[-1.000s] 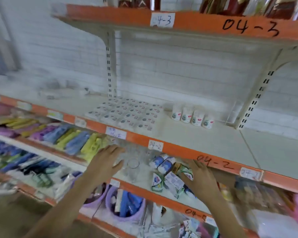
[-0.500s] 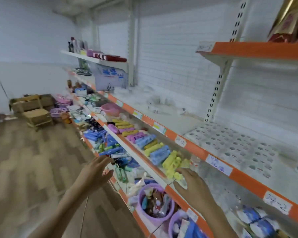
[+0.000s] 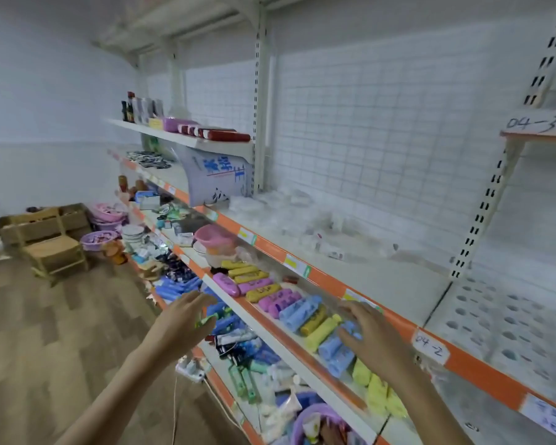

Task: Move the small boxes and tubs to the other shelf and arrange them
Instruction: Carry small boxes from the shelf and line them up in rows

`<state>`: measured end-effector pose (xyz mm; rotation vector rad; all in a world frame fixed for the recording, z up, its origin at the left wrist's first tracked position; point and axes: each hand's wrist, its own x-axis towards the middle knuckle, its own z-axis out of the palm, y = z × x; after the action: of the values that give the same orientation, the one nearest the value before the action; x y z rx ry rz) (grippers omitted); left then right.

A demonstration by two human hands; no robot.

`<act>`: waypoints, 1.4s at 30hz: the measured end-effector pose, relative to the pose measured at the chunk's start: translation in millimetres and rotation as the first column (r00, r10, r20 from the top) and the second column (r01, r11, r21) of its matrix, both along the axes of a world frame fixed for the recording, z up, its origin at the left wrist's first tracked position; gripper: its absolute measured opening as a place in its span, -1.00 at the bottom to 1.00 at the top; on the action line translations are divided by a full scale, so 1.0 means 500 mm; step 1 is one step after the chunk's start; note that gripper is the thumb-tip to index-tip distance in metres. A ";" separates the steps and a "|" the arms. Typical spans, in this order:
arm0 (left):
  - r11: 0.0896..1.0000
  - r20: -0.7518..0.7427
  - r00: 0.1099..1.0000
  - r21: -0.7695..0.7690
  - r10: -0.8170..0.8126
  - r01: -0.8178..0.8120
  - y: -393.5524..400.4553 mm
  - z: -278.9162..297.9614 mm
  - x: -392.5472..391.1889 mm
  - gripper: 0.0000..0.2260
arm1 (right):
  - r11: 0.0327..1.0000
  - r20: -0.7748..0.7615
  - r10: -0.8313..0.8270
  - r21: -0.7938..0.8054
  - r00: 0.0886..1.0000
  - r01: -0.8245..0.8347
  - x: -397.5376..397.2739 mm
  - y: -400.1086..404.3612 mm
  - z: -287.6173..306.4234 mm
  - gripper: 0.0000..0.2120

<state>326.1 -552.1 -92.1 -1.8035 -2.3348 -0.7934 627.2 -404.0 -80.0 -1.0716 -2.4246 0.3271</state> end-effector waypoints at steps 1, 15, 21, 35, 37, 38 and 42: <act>1.000 0.004 1.000 0.012 -0.012 0.012 0.027 0.004 -0.020 -0.71 | 1.000 -0.006 -0.005 0.006 1.000 0.005 -0.015 0.020 0.008 -0.64; 0.986 0.020 0.990 0.088 -0.141 0.138 0.520 0.095 -0.226 -0.73 | 0.994 -0.134 -0.075 0.063 0.988 0.084 -0.228 0.464 0.091 -0.64; 0.989 0.014 0.989 0.028 -0.149 0.148 0.722 0.120 -0.325 -0.74 | 0.997 -0.093 -0.062 -0.060 0.994 0.056 -0.339 0.652 0.099 -0.65; 0.852 0.088 0.881 -0.229 -0.465 0.472 1.093 0.084 -0.450 -0.70 | 0.928 0.024 -0.156 -0.340 0.988 0.154 -0.505 0.844 0.052 -0.54; 0.780 0.093 0.831 -0.301 -0.548 0.548 1.137 0.080 -0.462 -0.67 | 0.907 0.038 -0.198 -0.372 0.980 0.197 -0.518 0.849 0.051 -0.54; 0.736 0.093 0.801 -0.341 -0.592 0.584 1.156 0.078 -0.467 -0.63 | 0.899 0.036 -0.223 -0.380 0.974 0.219 -0.523 0.850 0.051 -0.54; 0.524 0.105 0.661 -0.524 -0.743 0.671 1.219 0.067 -0.478 -0.42 | 0.857 -0.015 -0.334 -0.422 0.942 0.296 -0.534 0.840 0.046 -0.56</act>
<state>87.2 57.6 -58.8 -3.0287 -1.7494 0.0072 360.2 16.0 -57.2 -1.5770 -2.0970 0.7847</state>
